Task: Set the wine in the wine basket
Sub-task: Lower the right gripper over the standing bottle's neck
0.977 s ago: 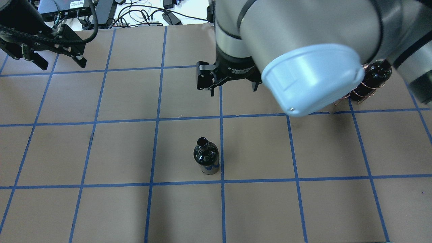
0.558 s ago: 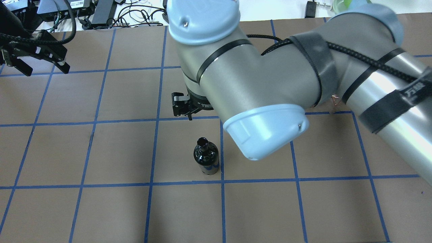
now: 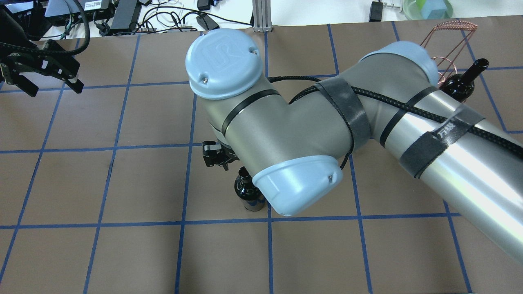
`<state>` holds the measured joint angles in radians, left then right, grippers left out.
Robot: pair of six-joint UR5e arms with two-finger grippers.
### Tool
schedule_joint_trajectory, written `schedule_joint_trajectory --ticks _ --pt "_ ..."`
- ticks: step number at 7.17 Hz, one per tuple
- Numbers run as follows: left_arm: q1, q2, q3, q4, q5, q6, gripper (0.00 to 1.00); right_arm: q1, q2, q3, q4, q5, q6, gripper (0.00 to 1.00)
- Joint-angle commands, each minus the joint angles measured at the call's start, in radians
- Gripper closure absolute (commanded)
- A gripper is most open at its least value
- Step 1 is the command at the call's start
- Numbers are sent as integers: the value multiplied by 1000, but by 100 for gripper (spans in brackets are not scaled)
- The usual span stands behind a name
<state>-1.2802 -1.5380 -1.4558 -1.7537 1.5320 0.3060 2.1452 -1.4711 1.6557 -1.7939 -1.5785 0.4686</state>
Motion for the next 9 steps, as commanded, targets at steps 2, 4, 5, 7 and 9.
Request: schedule_joint_trajectory --ticks 2,4,5,7,9 --pt "-2 18 -5 -29 -3 1 0 2 44 10 -2 11 -1 5" --pt "-2 18 -9 -32 -3 2 0 2 55 10 -2 12 -1 10" --pt "-2 18 -11 -32 -3 2 0 2 57 10 -2 12 -5 12" --pt "-2 19 -11 -33 -3 2 0 2 80 10 -4 12 -7 17" --pt "-4 19 -11 -35 -3 2 0 4 80 10 -4 12 -4 23"
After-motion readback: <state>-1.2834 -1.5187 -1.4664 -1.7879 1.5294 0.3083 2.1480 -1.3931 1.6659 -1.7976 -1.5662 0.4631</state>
